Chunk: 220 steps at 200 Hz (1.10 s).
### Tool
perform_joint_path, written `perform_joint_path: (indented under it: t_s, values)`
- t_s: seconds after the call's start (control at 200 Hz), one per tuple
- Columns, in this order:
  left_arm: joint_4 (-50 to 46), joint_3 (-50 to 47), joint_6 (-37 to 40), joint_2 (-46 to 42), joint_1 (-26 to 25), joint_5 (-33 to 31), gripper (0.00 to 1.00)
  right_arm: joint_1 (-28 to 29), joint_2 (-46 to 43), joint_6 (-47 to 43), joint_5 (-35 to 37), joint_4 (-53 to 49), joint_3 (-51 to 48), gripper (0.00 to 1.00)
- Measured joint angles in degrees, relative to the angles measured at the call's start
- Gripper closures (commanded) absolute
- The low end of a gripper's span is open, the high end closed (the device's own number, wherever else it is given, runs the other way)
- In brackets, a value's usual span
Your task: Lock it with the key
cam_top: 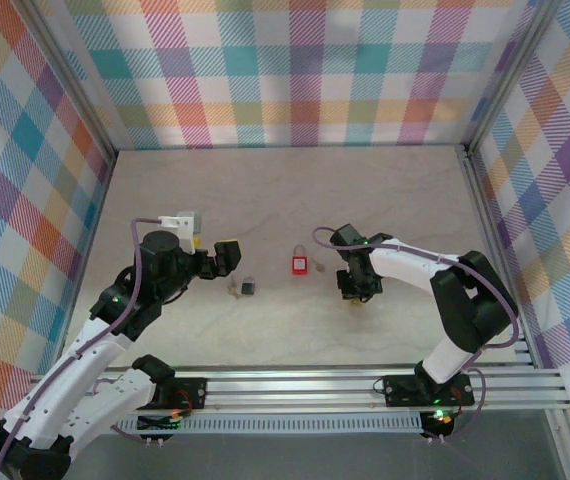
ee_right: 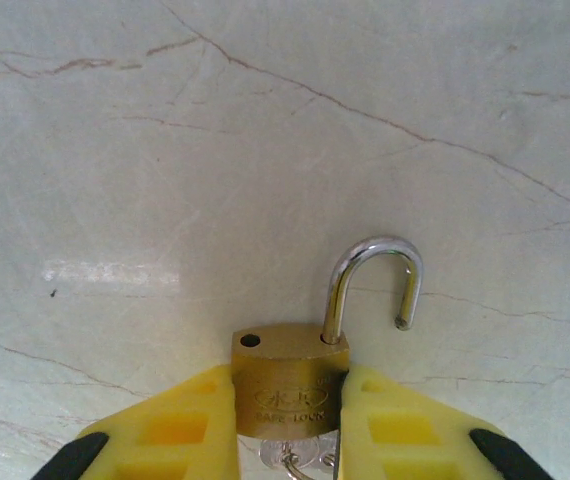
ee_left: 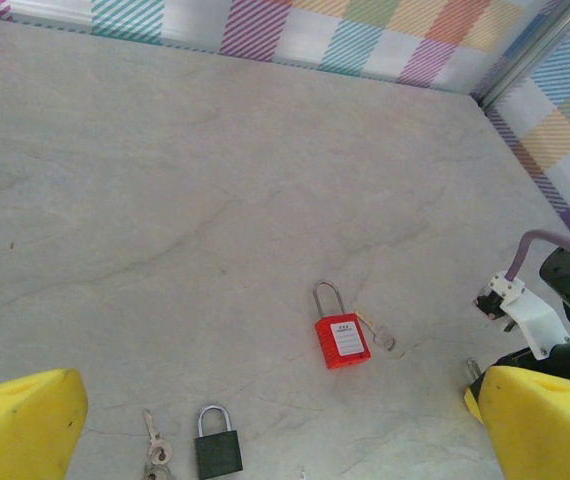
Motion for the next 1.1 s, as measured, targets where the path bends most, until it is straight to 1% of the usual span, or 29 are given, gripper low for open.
perform_joint_path:
  t_s: [0.405,1.1]
  values:
    - [-0.02,0.0,0.0,0.02,0.0,-0.02,0.0,0.0,-0.72,-0.2,-1.31,0.31,-0.39,0.75]
    - [-0.02,0.0,-0.02,0.02,0.0,-0.42,0.0,0.0,-8.07,-1.31,-6.99,4.33,-3.82,0.74]
